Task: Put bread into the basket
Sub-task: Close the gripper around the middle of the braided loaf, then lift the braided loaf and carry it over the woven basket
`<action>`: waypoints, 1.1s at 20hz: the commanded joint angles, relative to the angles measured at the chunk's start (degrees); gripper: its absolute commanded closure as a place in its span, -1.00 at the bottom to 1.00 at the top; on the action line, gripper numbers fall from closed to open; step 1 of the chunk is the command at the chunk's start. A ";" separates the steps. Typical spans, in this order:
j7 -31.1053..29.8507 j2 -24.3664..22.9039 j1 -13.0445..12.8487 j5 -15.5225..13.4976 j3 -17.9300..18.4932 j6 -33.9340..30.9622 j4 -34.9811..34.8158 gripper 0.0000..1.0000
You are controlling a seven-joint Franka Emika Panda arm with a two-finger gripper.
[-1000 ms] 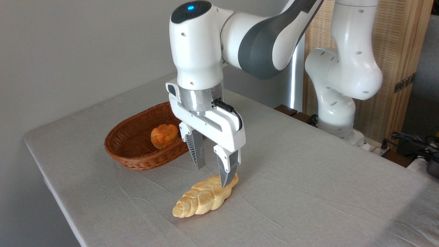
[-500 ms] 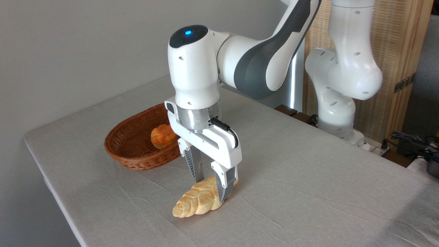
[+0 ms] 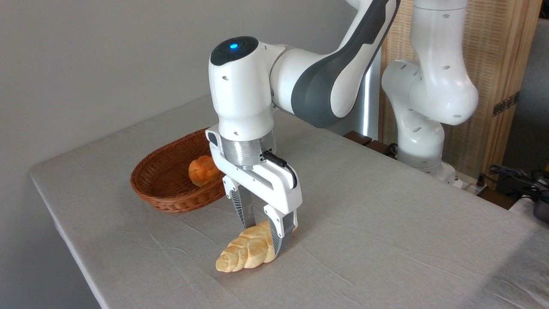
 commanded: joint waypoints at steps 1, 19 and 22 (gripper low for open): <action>0.31 0.01 -0.66 0.93 0.68 0.99 -0.16 0.01; -7.58 -2.01 -1.89 -1.36 -12.48 -9.02 13.19 -0.20; -14.96 -1.40 -1.98 -1.45 -19.33 -8.94 13.64 -0.20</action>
